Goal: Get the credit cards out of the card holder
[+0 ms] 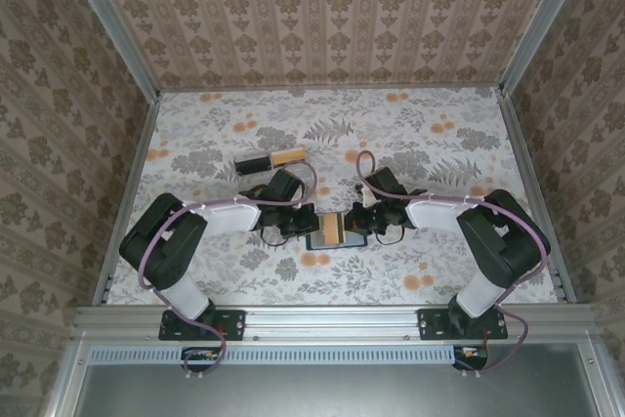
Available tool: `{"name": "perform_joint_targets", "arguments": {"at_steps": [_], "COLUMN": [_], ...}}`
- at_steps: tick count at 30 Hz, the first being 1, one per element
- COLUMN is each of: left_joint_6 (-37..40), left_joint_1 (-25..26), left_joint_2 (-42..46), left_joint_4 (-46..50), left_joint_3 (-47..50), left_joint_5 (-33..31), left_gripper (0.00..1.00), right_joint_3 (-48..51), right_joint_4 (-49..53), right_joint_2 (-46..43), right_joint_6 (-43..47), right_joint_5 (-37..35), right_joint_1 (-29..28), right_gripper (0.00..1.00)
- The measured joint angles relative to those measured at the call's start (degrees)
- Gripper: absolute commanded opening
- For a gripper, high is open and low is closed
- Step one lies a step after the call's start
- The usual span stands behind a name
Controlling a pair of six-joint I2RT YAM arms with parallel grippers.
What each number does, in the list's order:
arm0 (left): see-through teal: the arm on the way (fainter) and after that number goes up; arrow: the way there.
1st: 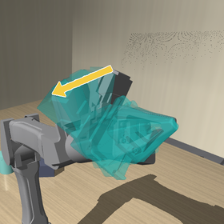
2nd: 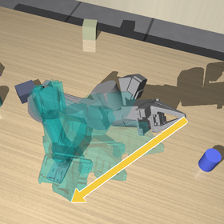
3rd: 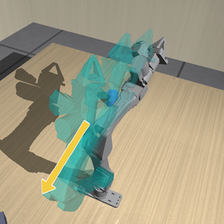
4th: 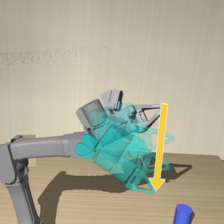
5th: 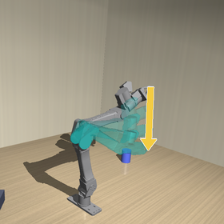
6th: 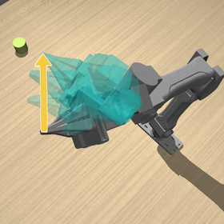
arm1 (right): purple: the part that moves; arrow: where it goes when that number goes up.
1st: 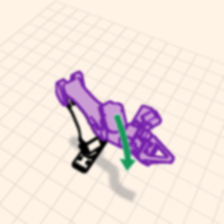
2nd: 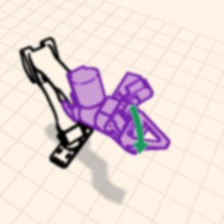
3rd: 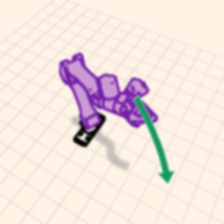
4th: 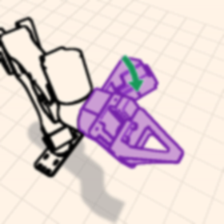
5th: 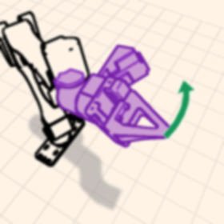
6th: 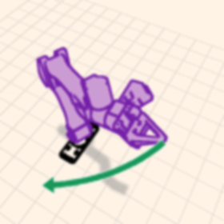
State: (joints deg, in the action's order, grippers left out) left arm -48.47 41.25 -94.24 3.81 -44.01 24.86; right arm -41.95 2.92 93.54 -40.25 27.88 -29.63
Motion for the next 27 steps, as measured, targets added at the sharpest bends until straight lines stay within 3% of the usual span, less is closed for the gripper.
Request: {"name": "perform_joint_targets", "arguments": {"at_steps": [1, 3, 8, 12, 17, 27], "left_joint_6": [0.0, 0.0, 0.0, 0.0, 0.0, 0.04], "left_joint_1": [0.0, 0.0, 0.0, 0.02, 0.02, 0.02], "left_joint_2": [0.02, 0.07, 0.07, 0.07, 0.07, 0.07], "left_joint_4": [0.04, 0.02, 0.02, 0.02, 0.04, 0.07], "left_joint_3": [0.02, 0.04, 0.04, 0.04, 0.04, 0.04], "left_joint_5": [0.0, 0.02, 0.02, 0.04, 0.04, 0.04], "left_gripper": [0.0, 0.0, 0.0, 0.0, 0.0, 0.0], "right_joint_3": [0.24, 0.57, 0.72, 0.72, 0.72, 2.43], "right_joint_4": [0.26, 0.55, -0.15, -2.49, -3.21, -1.49], "right_joint_2": [-0.39, -0.76, -0.35, 0.98, 1.68, -0.79], "right_joint_6": [0.15, 0.52, 0.63, -0.17, -0.81, 1.07], "right_joint_5": [0.0, 0.04, 1.27, 2.99, 3.5, 3.45], "right_joint_1": [0.33, 0.74, 0.79, 0.79, 0.79, 2.97], "right_gripper": [0.0, 0.14, 0.23, 0.19, 0.0, 0.0]}}
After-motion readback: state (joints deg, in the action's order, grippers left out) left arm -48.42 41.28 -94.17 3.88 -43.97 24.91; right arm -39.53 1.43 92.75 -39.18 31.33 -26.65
